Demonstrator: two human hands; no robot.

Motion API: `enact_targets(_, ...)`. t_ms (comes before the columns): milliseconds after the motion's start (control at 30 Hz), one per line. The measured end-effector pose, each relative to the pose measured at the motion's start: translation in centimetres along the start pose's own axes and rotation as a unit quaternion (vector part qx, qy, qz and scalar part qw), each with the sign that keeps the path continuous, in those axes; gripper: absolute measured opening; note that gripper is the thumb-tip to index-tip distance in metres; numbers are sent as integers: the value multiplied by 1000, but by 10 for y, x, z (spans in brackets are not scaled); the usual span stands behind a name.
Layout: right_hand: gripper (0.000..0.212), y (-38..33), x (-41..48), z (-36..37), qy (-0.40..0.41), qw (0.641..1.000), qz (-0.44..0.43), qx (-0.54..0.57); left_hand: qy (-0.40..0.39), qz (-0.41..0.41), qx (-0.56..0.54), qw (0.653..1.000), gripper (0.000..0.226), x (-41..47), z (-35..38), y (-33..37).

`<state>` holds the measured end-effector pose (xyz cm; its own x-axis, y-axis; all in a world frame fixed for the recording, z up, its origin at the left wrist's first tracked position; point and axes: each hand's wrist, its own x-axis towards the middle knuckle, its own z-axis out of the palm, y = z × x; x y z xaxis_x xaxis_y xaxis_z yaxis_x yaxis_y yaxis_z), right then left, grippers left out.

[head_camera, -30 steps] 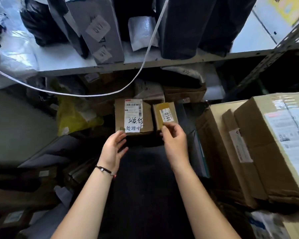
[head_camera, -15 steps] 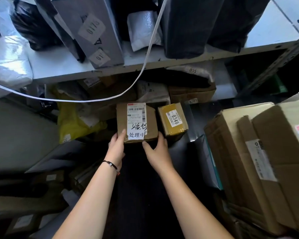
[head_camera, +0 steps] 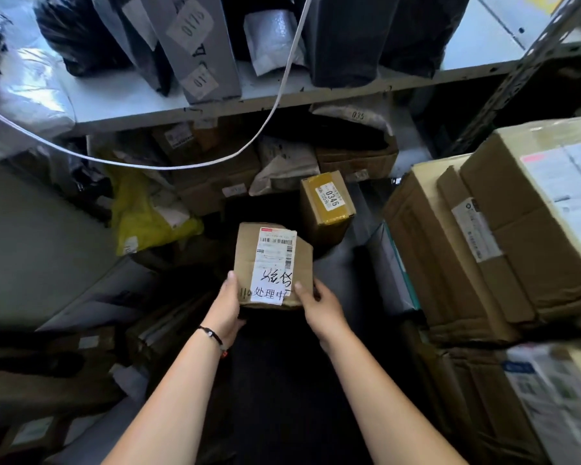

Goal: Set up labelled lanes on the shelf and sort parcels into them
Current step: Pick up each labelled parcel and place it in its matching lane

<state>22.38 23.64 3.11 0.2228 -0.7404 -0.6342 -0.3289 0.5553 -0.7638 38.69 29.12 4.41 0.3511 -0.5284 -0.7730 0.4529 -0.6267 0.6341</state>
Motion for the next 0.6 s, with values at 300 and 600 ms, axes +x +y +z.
enact_targets(300, 38, -23, -68, -30, -28, 995, -73, 67, -54, 34, 8, 998, 51, -60, -17, -16)
enact_targets(600, 39, -25, -168, -38, -56, 983, -139, 102, -116, 125, 27, 985, 100, -156, -58, -3)
